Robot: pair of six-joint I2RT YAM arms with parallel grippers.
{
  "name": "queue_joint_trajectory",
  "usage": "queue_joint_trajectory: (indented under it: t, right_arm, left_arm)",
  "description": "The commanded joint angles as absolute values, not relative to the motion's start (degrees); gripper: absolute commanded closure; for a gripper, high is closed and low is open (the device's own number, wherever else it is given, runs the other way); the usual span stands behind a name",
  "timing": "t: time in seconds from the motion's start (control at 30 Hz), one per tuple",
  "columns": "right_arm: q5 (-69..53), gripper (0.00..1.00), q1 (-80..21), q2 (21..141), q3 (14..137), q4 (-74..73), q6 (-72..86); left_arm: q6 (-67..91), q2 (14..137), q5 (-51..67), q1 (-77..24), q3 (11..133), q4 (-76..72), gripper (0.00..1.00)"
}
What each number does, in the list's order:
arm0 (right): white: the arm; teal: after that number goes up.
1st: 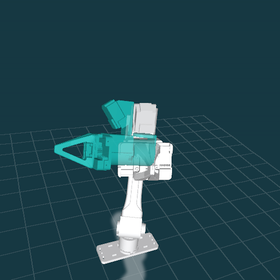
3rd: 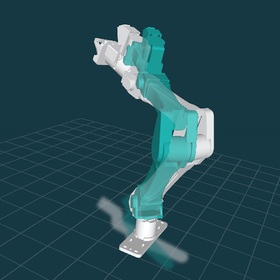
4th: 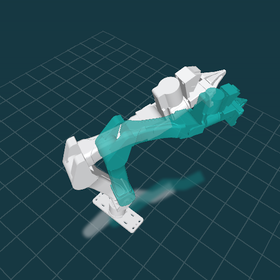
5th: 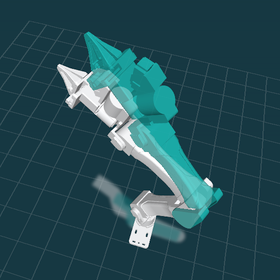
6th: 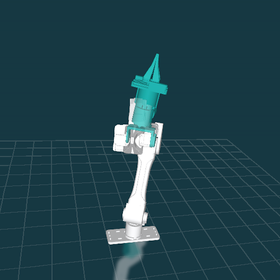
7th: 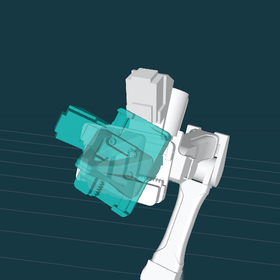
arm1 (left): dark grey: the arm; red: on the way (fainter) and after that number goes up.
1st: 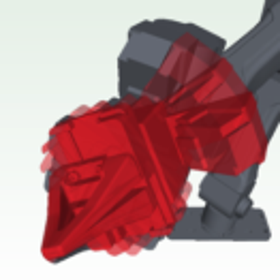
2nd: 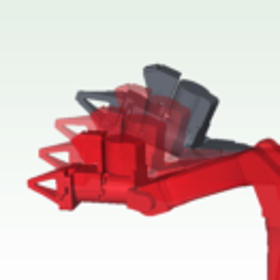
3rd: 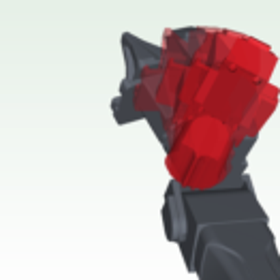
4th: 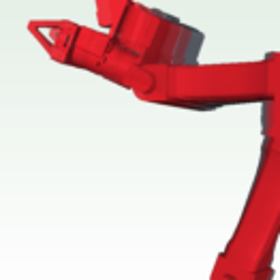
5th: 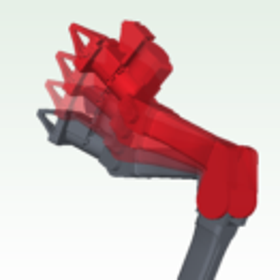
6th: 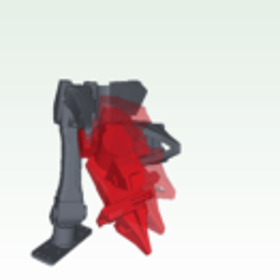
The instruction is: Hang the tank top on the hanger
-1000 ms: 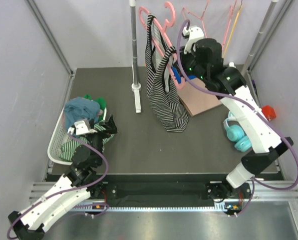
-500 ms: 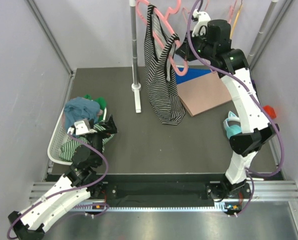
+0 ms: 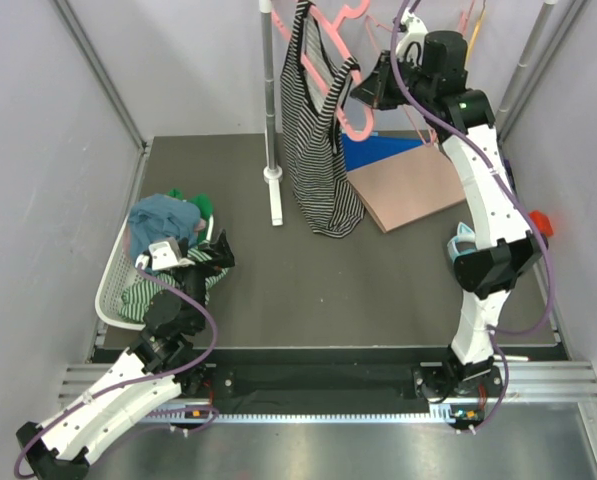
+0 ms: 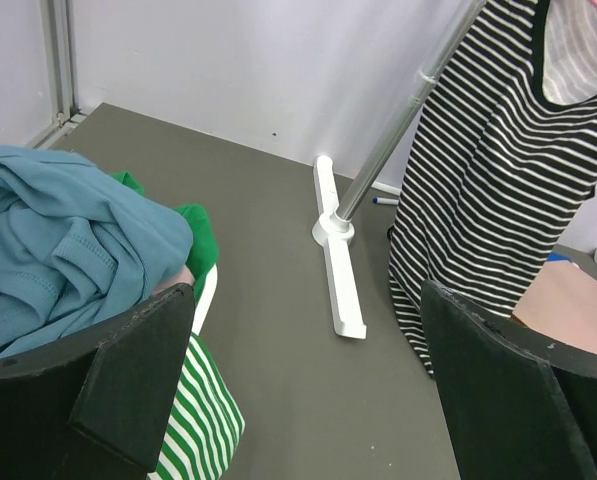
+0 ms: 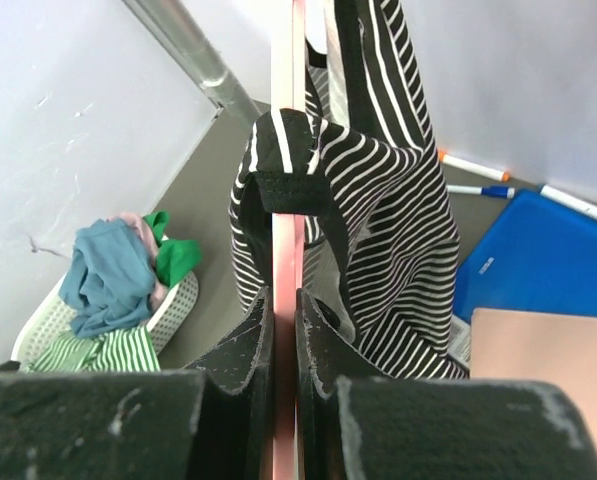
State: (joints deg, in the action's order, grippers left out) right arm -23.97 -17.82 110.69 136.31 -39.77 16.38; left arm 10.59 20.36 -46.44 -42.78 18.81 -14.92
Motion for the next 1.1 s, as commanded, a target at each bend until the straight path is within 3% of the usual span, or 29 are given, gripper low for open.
queue_joint_trajectory:
  t: [0.0, 0.27, 0.57, 0.67, 0.8, 0.87, 1.07]
  right_arm:
    - [-26.9, 1.00, -16.6, 111.7, 140.2, -34.1, 18.3]
    - [-25.5, 1.00, -16.6, 108.8, 134.8, -34.2, 16.6]
    - [-22.9, 0.42, -16.7, 99.1, 125.5, -30.1, 14.3]
    - [-22.8, 0.31, -16.9, 95.8, 122.3, -29.9, 13.5]
    - [-20.3, 0.06, -17.0, 89.5, 115.2, -28.9, 12.0]
    - [-17.2, 0.00, -17.3, 85.7, 112.7, -29.1, 10.3]
    - [-4.5, 0.00, -18.5, 69.0, 93.5, -20.9, 8.4]
  left_arm:
    - [10.5, 20.0, -47.3, -42.8, 18.5, -15.9, 0.01]
    - [10.5, 20.0, -47.2, -42.8, 18.5, -15.8, 0.01]
    - [10.6, 19.9, -47.2, -42.8, 18.5, -15.7, 0.01]
    - [10.7, 19.8, -47.1, -42.8, 18.6, -15.6, 0.01]
    - [10.7, 19.7, -47.2, -42.8, 18.6, -15.6, 0.01]
    - [10.7, 19.5, -47.3, -42.8, 18.6, -15.5, 0.01]
    - [10.4, 19.7, -46.1, -42.9, 18.7, -15.6, 0.01]
